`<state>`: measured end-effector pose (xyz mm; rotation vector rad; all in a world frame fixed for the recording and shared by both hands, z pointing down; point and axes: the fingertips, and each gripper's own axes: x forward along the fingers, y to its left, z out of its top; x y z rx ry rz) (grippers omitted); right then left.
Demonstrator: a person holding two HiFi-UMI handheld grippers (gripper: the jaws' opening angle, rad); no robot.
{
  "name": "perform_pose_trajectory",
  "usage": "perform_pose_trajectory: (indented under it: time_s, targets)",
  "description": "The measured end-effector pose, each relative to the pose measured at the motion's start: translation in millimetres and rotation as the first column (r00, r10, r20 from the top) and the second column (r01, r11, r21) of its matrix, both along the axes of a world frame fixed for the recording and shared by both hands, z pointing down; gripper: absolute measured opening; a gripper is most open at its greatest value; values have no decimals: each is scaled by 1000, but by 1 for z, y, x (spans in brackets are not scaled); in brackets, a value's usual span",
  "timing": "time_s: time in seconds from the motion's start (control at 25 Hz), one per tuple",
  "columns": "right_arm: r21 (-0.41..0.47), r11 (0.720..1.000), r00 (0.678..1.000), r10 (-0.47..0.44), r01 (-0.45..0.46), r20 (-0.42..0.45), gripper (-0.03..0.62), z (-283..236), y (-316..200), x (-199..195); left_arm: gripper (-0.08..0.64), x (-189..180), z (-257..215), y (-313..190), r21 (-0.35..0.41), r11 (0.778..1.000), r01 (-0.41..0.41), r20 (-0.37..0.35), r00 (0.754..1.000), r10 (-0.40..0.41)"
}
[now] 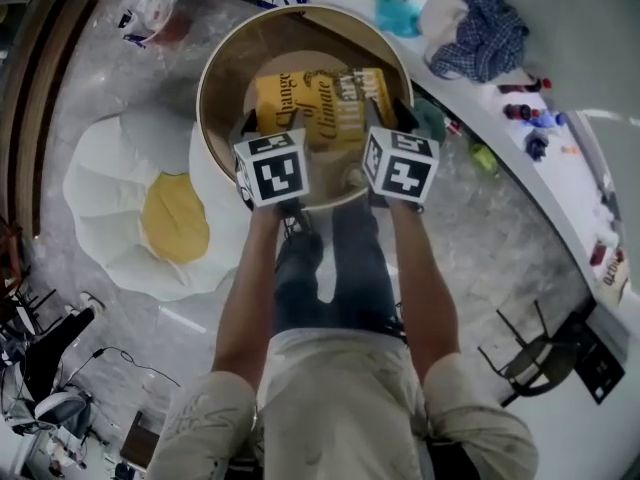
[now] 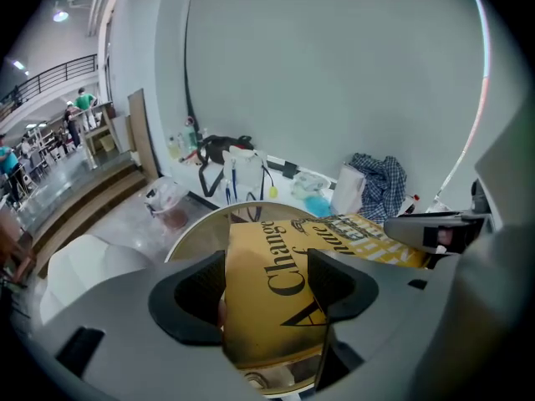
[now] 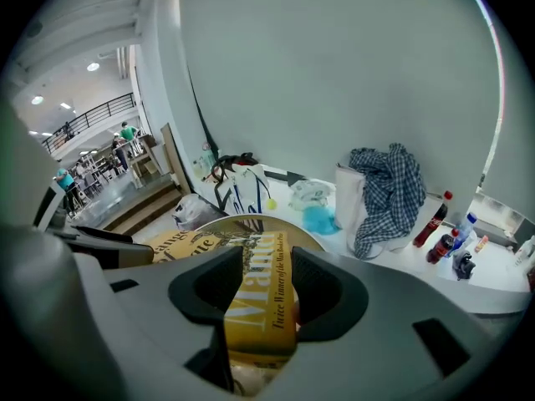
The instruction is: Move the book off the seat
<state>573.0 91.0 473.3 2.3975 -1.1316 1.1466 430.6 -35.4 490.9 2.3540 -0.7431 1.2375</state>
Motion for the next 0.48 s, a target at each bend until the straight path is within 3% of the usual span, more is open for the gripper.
perform_pose_trajectory:
  time_s: [0.48]
  targets:
    - [-62, 996, 989, -58, 67, 138, 190, 120, -17, 50, 318, 40, 106, -6, -78, 995, 65, 116, 992, -55]
